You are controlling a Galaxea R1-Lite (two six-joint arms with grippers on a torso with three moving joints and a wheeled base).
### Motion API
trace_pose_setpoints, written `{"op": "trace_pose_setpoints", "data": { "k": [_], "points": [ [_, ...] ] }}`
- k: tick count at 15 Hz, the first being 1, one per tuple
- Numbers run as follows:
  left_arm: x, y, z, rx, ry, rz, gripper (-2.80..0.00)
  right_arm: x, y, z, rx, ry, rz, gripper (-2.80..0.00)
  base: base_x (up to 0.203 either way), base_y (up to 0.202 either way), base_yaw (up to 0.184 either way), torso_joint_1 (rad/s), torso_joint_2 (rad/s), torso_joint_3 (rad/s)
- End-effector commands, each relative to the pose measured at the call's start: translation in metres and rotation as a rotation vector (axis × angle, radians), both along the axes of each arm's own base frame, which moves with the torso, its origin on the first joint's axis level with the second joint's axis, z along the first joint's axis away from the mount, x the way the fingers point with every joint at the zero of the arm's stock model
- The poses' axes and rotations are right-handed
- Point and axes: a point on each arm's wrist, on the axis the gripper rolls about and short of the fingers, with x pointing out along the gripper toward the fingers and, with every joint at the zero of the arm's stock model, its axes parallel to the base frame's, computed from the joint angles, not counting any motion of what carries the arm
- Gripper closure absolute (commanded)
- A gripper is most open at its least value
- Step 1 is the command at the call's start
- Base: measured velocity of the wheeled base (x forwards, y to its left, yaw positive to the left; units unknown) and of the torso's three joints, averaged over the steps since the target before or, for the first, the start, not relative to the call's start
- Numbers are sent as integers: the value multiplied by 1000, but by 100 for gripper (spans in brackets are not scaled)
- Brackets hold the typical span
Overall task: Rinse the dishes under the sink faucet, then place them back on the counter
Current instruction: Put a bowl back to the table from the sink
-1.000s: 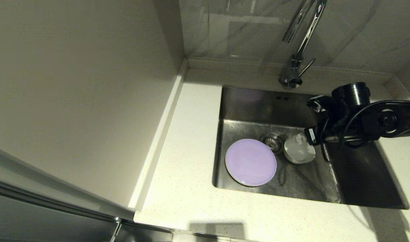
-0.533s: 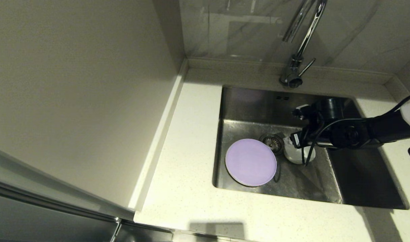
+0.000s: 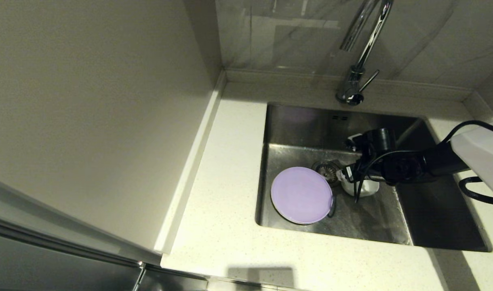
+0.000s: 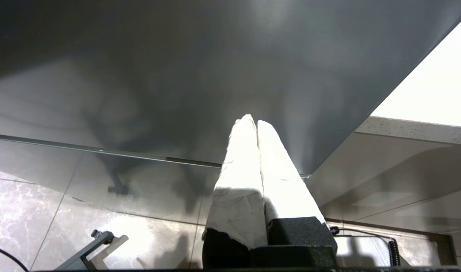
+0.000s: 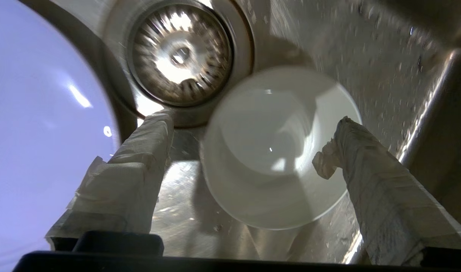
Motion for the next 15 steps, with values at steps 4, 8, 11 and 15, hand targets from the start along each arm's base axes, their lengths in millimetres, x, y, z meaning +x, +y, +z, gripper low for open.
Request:
{"op": "trace_pose_setpoints", "data": {
  "k": [4, 8, 11, 15],
  "points": [
    [0, 0, 0, -1, -2, 0, 0, 8, 1, -23, -8, 33, 0, -280, 0, 0, 0, 0, 0, 0],
    [0, 0, 0, -1, -2, 0, 0, 20, 3, -34, -25, 24, 11, -280, 0, 0, 0, 0, 0, 0],
    [0, 0, 0, -1, -2, 0, 0, 30, 2, -39, -26, 11, 7, -280, 0, 0, 0, 0, 0, 0],
    [0, 0, 0, -1, -2, 0, 0, 34, 1, -44, -39, 11, -14, -280, 0, 0, 0, 0, 0, 0]
  ]
}}
